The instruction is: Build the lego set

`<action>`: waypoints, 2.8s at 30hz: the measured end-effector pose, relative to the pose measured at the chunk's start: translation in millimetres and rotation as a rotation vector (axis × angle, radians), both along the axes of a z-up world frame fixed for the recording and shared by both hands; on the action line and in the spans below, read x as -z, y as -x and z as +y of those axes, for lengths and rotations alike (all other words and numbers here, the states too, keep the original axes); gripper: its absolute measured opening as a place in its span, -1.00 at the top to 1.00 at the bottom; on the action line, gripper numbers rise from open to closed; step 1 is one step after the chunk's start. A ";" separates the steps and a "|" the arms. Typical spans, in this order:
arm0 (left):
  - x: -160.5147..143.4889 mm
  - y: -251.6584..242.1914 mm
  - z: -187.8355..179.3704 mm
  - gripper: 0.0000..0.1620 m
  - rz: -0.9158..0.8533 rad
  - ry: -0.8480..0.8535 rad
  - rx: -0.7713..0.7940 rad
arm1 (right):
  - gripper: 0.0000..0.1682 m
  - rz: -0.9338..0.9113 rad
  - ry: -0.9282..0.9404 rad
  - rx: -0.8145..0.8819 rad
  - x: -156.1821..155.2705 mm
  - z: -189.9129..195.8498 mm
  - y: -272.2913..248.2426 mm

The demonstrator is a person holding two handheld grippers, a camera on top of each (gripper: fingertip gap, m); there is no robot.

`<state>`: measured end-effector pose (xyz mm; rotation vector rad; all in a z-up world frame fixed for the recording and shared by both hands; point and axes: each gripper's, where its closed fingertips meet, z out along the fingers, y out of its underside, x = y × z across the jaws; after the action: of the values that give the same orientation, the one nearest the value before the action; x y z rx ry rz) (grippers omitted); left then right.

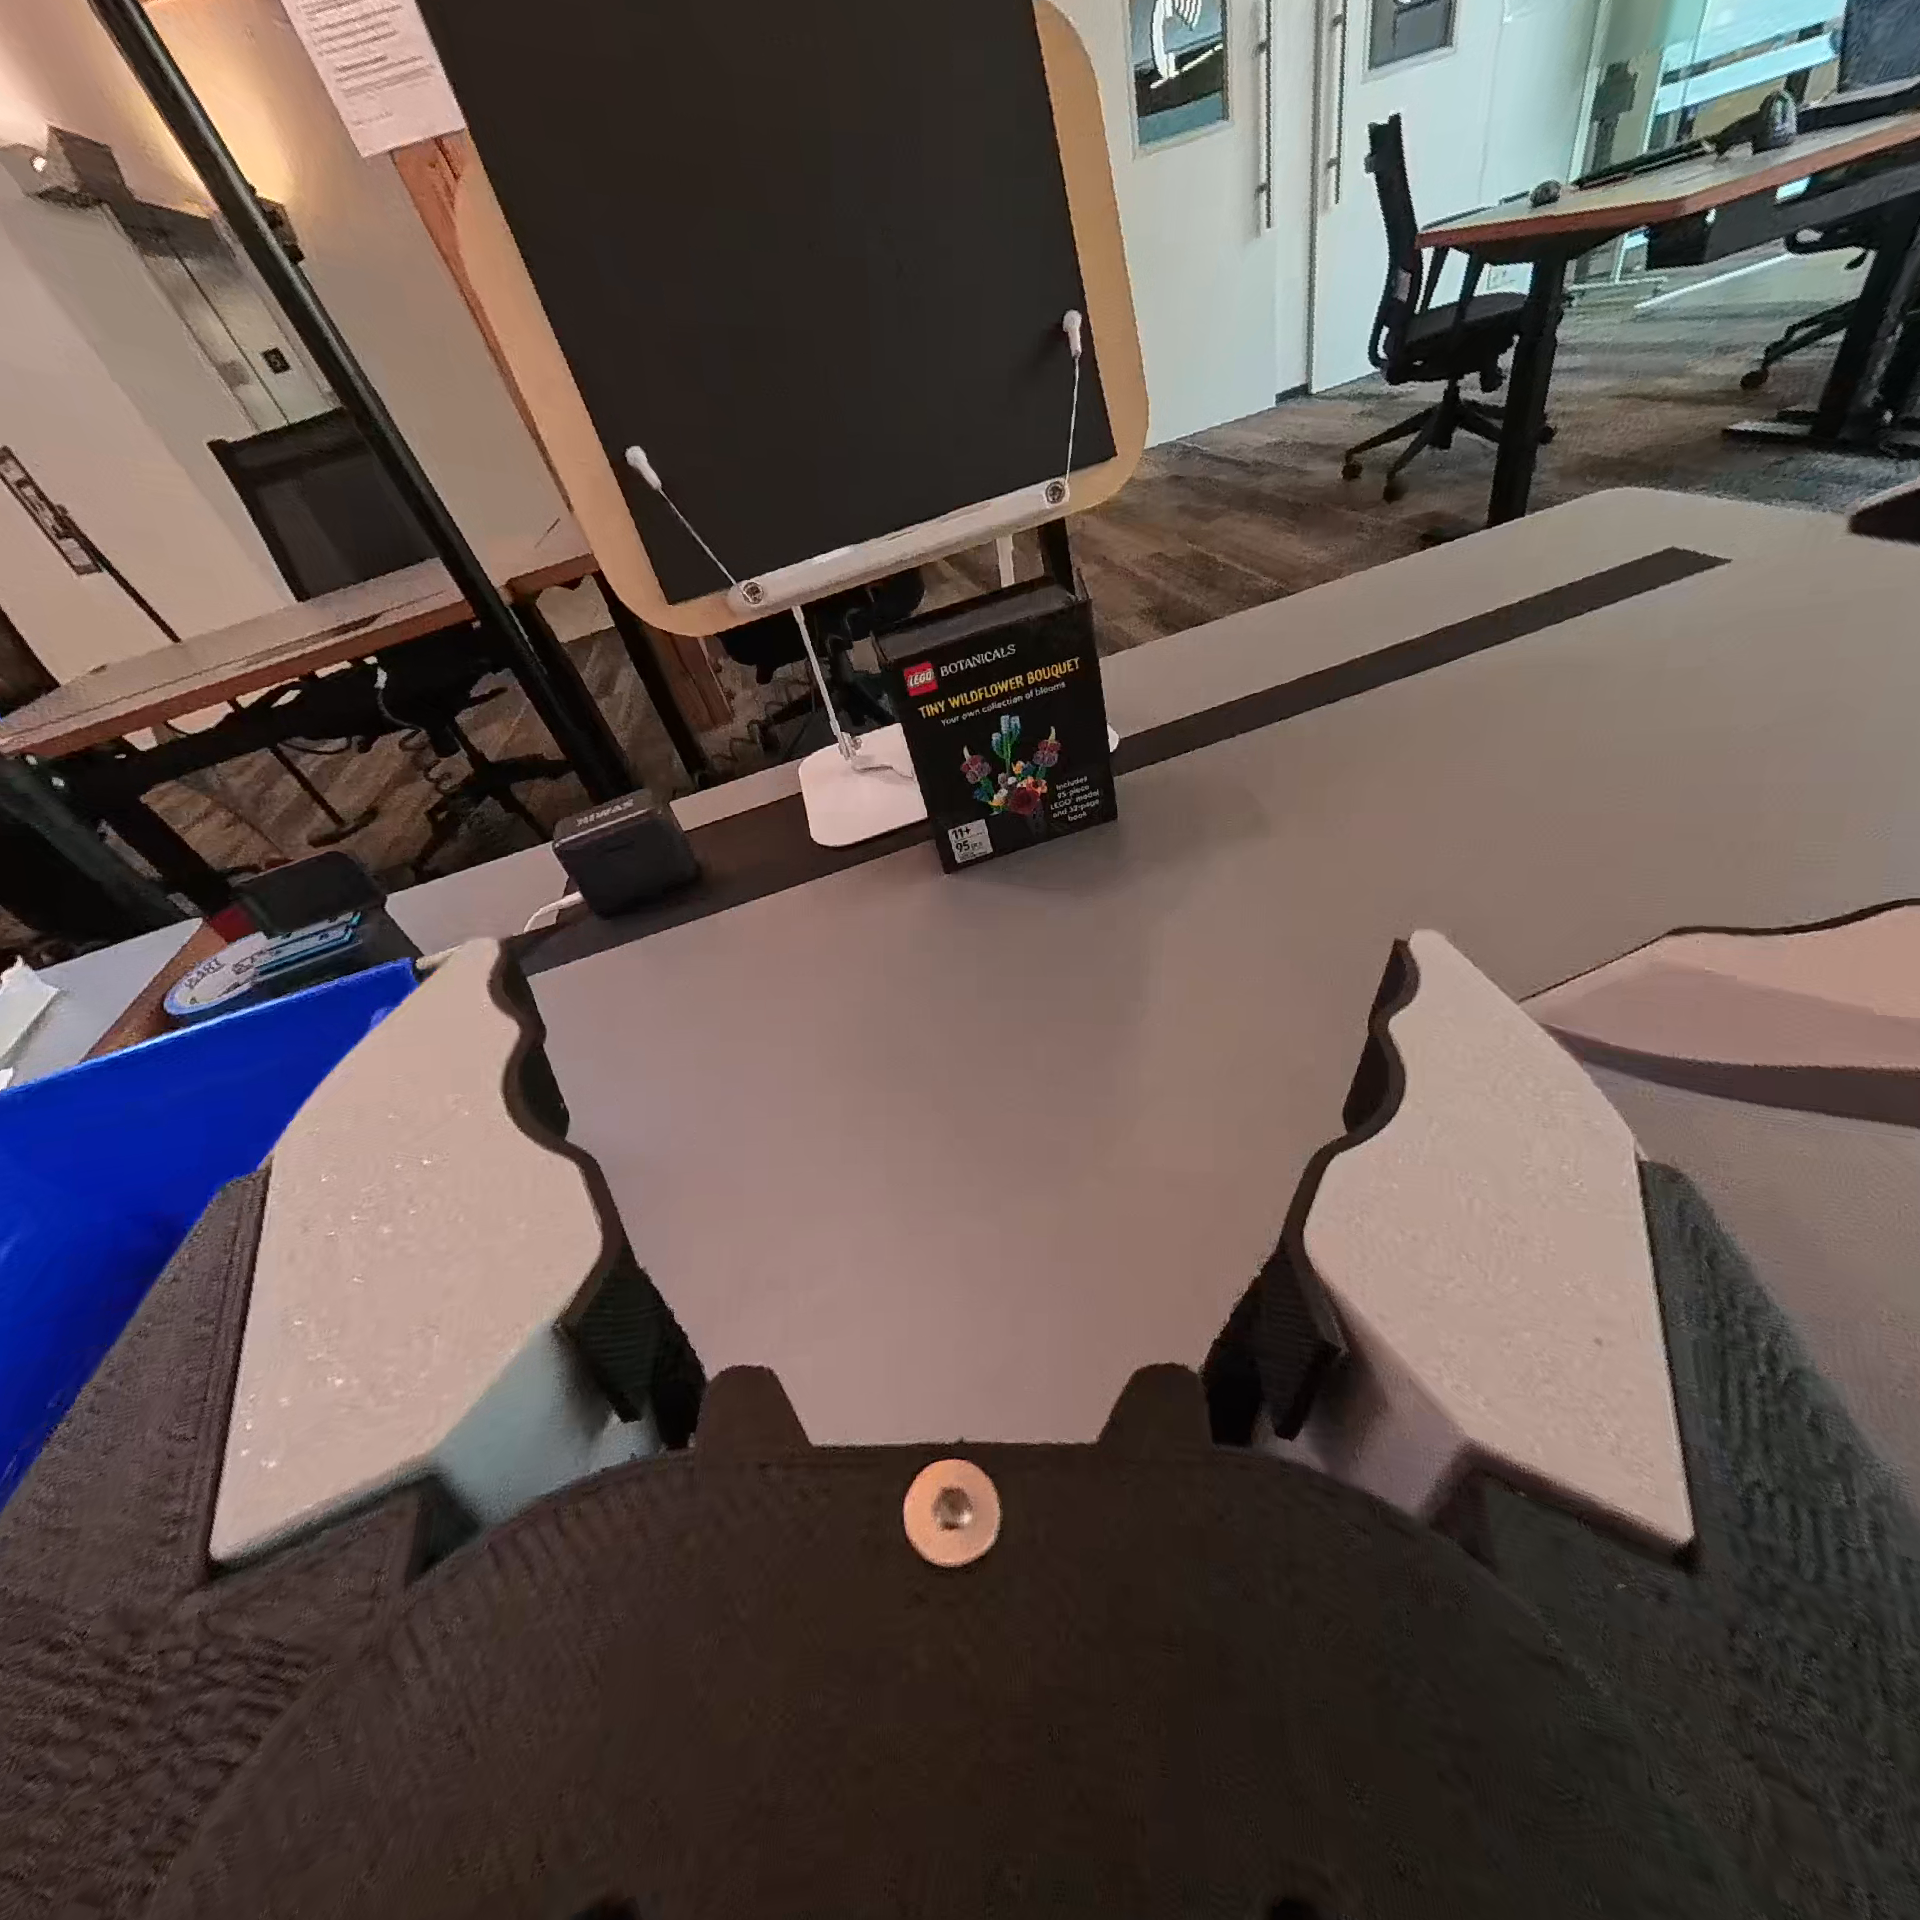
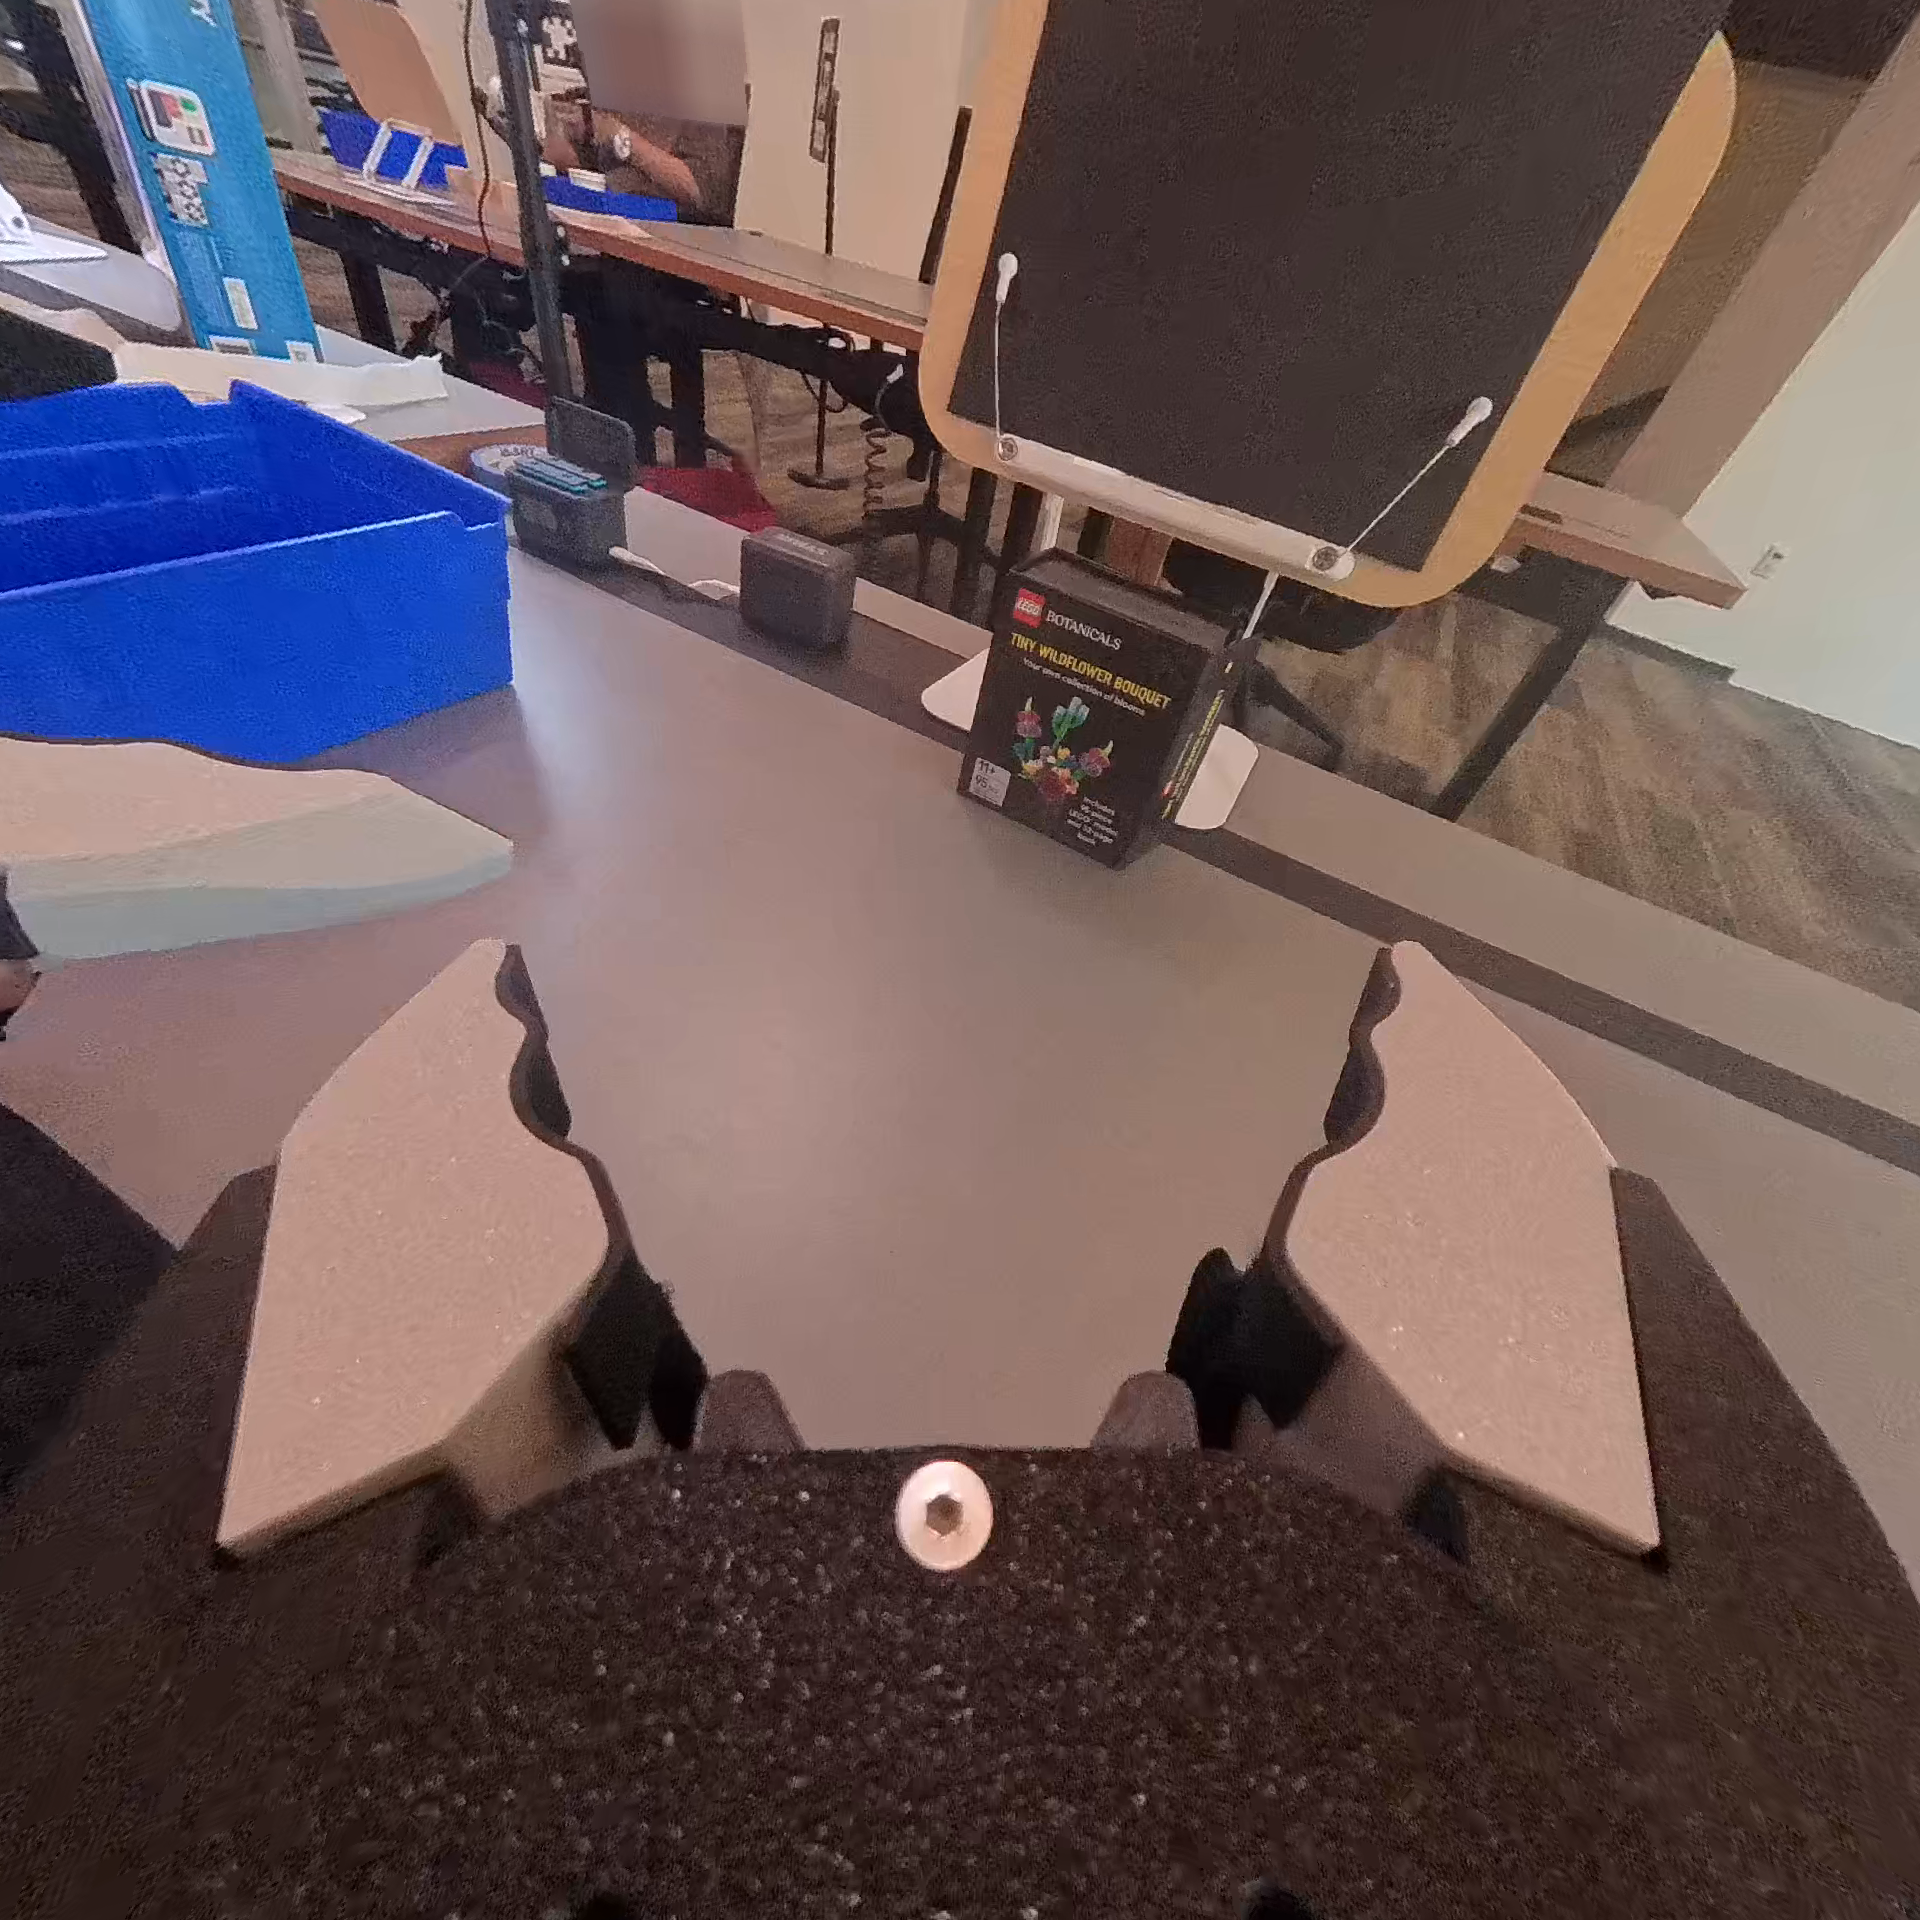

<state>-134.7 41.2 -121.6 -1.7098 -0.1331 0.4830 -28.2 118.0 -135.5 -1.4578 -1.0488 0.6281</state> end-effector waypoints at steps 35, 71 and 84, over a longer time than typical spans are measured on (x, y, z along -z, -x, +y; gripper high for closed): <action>27.7 4.2 -11.5 -0.79 -0.043 0.106 0.005 | -0.62 0.017 0.105 -0.034 13.0 -6.9 -12.5; 56.4 109.6 148.4 -0.79 -0.091 0.109 -0.010 | -0.54 -0.007 0.113 -0.027 44.0 140.7 102.7; 100.0 145.7 208.9 -0.77 -0.139 0.078 0.041 | -0.40 0.057 0.078 0.003 80.4 198.1 145.1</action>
<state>-280.4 250.1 -221.6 -1.8185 -0.1808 0.3430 -173.3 316.1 -215.9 -1.4999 -0.9874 0.7110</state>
